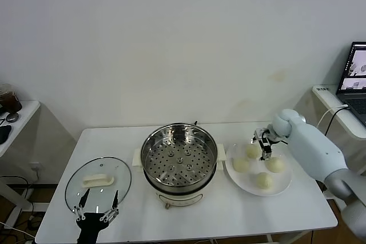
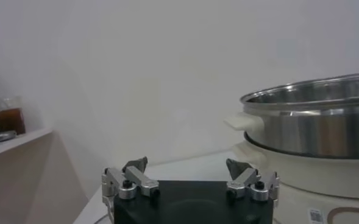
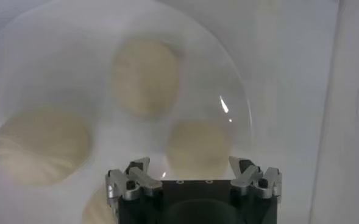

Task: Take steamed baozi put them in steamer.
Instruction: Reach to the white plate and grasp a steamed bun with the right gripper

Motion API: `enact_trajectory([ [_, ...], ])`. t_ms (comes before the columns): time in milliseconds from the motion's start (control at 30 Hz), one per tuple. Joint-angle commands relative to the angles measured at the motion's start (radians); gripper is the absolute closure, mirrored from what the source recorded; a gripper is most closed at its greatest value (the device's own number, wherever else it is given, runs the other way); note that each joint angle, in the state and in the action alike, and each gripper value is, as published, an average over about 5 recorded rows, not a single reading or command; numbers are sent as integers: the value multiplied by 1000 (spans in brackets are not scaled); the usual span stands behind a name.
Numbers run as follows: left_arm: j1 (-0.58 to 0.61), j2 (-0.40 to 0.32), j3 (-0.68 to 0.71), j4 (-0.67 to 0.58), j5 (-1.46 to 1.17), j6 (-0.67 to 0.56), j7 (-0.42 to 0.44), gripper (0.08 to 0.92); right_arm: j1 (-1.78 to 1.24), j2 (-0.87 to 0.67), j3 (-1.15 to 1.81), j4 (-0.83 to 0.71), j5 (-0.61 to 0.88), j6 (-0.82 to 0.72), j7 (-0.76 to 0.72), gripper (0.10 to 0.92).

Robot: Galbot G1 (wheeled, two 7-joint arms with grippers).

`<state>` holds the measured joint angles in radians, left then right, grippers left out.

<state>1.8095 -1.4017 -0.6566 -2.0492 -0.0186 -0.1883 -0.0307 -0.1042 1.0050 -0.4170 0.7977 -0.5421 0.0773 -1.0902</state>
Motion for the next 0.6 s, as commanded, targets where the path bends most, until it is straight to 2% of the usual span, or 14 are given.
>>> enact_trajectory([
  [33, 2, 1, -1, 0, 0, -2, 0, 177, 23, 66, -8, -96, -29, 10, 36, 215],
  [367, 0, 2, -7, 0, -1, -4, 2, 177, 28, 70, -11, -99, -60, -6, 25, 421],
  [600, 1, 3, -8, -2, -1, -3, 3, 177, 21, 42, -38, -58, -28, -21, -2, 499],
])
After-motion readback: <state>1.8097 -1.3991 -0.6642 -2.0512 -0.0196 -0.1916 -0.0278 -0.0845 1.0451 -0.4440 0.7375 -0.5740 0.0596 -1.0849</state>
